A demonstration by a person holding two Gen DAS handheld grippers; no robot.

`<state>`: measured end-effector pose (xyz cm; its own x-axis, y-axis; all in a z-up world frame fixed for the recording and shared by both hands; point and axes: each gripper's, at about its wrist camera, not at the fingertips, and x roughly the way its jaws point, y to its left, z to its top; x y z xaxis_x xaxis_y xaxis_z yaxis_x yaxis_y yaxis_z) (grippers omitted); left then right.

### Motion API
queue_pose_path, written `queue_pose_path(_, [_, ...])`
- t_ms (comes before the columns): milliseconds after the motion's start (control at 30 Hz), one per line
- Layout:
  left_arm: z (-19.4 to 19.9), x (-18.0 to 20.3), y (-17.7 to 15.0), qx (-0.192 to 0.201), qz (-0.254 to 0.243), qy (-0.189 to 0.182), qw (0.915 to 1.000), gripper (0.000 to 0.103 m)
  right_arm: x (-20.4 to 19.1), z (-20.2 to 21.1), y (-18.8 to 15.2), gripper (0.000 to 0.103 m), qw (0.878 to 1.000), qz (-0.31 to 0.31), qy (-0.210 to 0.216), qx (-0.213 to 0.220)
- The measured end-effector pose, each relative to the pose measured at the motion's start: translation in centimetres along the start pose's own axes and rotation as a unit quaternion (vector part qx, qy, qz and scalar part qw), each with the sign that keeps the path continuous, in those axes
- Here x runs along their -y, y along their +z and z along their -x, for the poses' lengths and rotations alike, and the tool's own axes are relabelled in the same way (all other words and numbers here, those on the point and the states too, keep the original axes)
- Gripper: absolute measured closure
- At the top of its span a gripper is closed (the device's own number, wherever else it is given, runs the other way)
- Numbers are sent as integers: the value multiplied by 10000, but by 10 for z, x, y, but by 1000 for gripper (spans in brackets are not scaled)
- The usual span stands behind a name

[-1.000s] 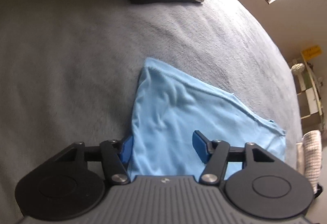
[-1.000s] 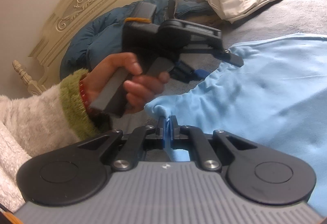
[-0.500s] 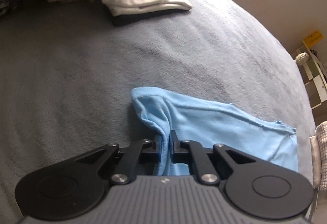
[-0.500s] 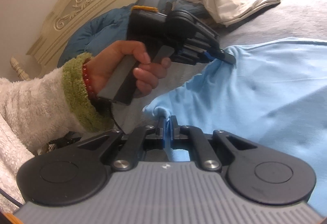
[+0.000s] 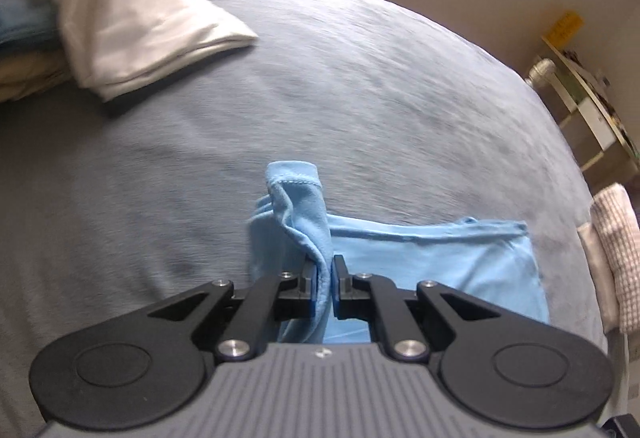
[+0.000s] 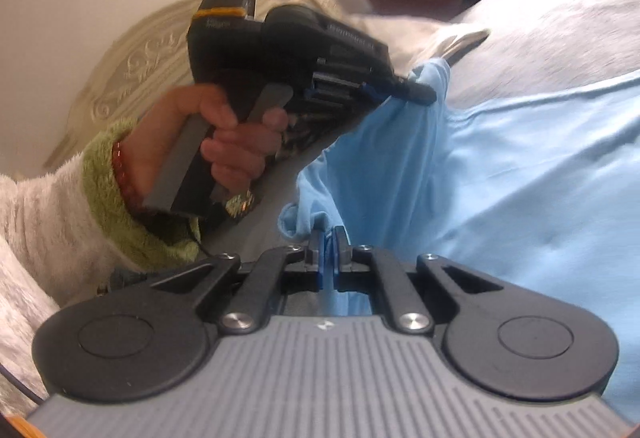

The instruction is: Fold clothes

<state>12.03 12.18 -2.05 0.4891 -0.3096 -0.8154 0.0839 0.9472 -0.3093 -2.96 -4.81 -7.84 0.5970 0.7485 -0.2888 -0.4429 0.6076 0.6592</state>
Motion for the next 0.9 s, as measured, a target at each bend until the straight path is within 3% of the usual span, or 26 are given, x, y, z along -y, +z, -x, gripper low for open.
queue_pose_path(467, [-33,98,-1,-175,-352,-270,9989,95,44,113,-14,101,9858,-808,-775,1255])
queue_pose_path(900, [-73,175,-20,-477,-594,-642,9950,95,69,185,-50,101,9617,-1440,-1395,1868])
